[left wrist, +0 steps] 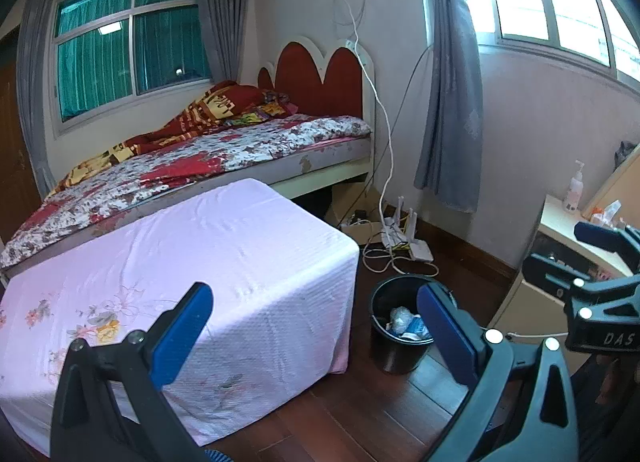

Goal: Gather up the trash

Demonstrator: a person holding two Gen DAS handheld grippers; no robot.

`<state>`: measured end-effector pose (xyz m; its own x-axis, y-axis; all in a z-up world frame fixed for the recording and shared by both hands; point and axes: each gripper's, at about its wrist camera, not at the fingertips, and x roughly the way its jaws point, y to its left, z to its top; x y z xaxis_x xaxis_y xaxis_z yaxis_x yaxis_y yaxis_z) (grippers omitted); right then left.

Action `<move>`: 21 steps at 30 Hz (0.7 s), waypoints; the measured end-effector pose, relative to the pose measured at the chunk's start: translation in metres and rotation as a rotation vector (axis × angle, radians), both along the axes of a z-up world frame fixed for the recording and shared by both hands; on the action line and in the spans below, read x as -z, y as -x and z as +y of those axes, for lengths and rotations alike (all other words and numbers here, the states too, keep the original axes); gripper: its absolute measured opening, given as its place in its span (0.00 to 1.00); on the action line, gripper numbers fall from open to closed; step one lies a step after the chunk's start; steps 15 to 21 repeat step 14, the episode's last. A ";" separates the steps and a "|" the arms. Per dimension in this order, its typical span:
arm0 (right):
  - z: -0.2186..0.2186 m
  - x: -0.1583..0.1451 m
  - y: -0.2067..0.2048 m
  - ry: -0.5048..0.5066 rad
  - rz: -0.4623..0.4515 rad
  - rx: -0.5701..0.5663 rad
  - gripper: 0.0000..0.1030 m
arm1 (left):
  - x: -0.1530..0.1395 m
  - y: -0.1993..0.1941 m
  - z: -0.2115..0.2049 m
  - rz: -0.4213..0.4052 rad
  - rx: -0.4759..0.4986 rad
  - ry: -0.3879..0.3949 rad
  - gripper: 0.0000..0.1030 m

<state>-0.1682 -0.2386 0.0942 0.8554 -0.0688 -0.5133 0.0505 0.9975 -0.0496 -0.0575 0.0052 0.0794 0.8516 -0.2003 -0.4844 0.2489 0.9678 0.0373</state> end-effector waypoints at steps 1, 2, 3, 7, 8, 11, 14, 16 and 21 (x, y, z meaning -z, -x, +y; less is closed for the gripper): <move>0.000 0.001 0.000 0.000 0.001 0.000 1.00 | 0.000 0.000 0.002 -0.004 0.004 0.005 0.99; 0.000 0.001 0.001 0.000 0.001 0.000 1.00 | -0.001 0.001 0.002 -0.010 0.006 0.006 0.99; 0.000 0.001 0.002 -0.001 0.001 0.000 1.00 | -0.001 0.001 0.002 -0.017 0.008 0.002 0.99; 0.000 0.001 0.000 0.000 0.002 0.000 1.00 | -0.003 0.003 0.002 -0.043 0.015 -0.003 0.99; 0.000 0.001 0.001 0.000 0.003 0.000 1.00 | -0.004 0.003 0.003 -0.044 0.020 0.002 0.99; 0.000 0.001 0.000 0.000 0.004 -0.001 1.00 | -0.004 0.003 0.003 -0.049 0.031 0.005 0.99; -0.001 0.002 0.001 0.000 0.004 -0.001 1.00 | -0.003 0.003 0.001 -0.042 0.043 0.005 0.99; -0.001 0.002 0.001 0.000 0.004 -0.001 1.00 | -0.003 0.003 0.001 -0.042 0.043 0.005 0.99; -0.001 0.002 0.001 0.000 0.004 -0.001 1.00 | -0.003 0.003 0.001 -0.042 0.043 0.005 0.99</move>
